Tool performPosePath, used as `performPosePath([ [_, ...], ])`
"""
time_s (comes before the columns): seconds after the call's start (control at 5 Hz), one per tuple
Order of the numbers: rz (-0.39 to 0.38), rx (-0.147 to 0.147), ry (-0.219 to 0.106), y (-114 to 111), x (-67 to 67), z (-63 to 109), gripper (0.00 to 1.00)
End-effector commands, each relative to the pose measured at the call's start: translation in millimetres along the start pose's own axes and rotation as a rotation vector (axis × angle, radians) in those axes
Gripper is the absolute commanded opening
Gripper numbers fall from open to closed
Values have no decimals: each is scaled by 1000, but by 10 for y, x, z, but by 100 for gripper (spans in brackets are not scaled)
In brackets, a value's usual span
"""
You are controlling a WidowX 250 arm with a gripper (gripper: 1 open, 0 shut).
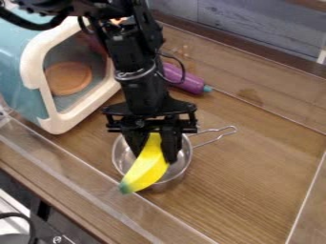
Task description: Put the banana in the silver pot
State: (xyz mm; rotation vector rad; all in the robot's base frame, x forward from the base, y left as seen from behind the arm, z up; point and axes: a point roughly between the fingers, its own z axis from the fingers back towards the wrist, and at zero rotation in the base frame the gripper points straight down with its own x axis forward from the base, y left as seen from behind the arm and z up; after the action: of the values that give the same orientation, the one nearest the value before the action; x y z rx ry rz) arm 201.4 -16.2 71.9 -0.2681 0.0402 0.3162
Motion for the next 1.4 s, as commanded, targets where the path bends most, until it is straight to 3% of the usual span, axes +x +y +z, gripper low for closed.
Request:
performPosePath([
  [0.0,15,-4,-20,12,19,-28,0],
  [0.4,-11,3,-14,-61,-11,-269,0],
  [0.8,-37,13,-9,97,141,-158,0],
  [1.2,-36,17,-7,115,158,-8,0],
])
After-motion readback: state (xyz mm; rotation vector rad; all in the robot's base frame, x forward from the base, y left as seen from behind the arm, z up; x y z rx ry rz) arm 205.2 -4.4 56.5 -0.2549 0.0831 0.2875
